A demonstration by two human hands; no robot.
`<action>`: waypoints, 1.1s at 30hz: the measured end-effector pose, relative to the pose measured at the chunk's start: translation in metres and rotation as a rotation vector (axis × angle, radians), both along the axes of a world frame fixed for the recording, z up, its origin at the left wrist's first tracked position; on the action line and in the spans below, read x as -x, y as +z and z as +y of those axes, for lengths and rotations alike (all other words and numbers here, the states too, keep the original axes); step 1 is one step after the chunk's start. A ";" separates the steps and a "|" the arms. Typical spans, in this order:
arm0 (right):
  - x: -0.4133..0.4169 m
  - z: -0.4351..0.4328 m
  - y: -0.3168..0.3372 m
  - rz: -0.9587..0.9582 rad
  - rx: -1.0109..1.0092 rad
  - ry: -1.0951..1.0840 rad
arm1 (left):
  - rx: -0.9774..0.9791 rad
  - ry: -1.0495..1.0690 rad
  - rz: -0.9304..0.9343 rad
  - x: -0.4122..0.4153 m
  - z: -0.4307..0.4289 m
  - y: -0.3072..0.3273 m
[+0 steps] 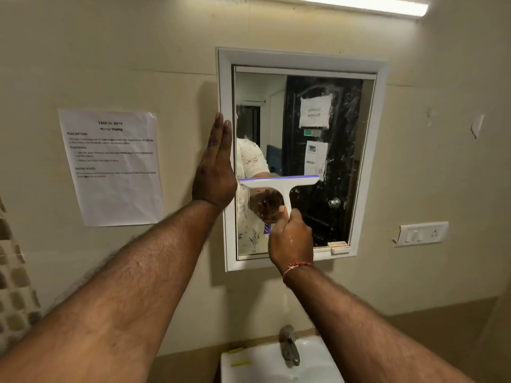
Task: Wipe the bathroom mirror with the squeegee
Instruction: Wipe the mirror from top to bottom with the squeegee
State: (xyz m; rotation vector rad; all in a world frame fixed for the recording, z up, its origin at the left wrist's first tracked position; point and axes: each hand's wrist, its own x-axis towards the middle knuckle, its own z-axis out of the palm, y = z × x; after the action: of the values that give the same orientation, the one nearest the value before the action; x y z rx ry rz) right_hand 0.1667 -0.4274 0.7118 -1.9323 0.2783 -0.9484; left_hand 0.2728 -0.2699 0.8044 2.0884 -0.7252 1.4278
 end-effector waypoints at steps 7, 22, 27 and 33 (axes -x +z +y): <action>0.009 0.000 -0.060 0.098 0.038 -0.008 | 0.039 0.016 0.006 0.004 -0.005 -0.023; 0.023 0.006 -0.136 0.229 0.016 -0.001 | 0.037 0.018 0.066 0.009 -0.005 -0.082; 0.024 0.007 -0.138 0.230 0.002 -0.007 | 0.010 0.022 0.072 0.014 -0.004 -0.093; 0.028 0.010 -0.136 0.244 -0.022 -0.001 | -0.025 0.059 0.072 0.017 -0.002 -0.101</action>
State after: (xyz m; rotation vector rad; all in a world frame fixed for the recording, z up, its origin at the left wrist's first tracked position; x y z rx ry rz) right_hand 0.1391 -0.4177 0.5762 -2.0285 0.4287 -0.7062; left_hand 0.2561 -0.2715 0.7029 2.1856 -0.6613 1.3734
